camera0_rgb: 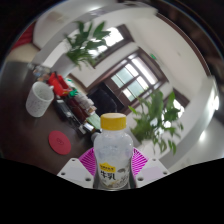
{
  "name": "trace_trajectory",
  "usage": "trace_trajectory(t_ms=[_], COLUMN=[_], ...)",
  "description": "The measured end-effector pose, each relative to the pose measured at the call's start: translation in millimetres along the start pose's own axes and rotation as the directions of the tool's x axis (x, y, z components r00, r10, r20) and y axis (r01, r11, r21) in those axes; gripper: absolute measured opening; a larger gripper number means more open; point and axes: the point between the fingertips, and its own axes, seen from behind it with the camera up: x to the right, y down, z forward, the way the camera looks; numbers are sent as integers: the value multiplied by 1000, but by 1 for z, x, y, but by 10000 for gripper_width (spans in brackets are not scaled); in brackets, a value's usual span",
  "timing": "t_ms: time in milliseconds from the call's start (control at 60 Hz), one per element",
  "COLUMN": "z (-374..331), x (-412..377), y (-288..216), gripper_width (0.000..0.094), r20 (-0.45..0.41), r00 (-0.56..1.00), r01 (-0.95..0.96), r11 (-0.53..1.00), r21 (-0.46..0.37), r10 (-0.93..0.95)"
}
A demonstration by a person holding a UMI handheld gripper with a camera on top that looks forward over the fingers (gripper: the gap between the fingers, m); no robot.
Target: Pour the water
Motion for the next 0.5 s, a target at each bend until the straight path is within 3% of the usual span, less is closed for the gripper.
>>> trace_trajectory(t_ms=[233, 500], z=[28, 49], x=[-68, -102], y=[-88, -127], gripper_width=[412, 414], r20=[-49, -117], r00=[837, 525], r01=[547, 850], r11=[835, 526], r21=[57, 26], r10=[-545, -843])
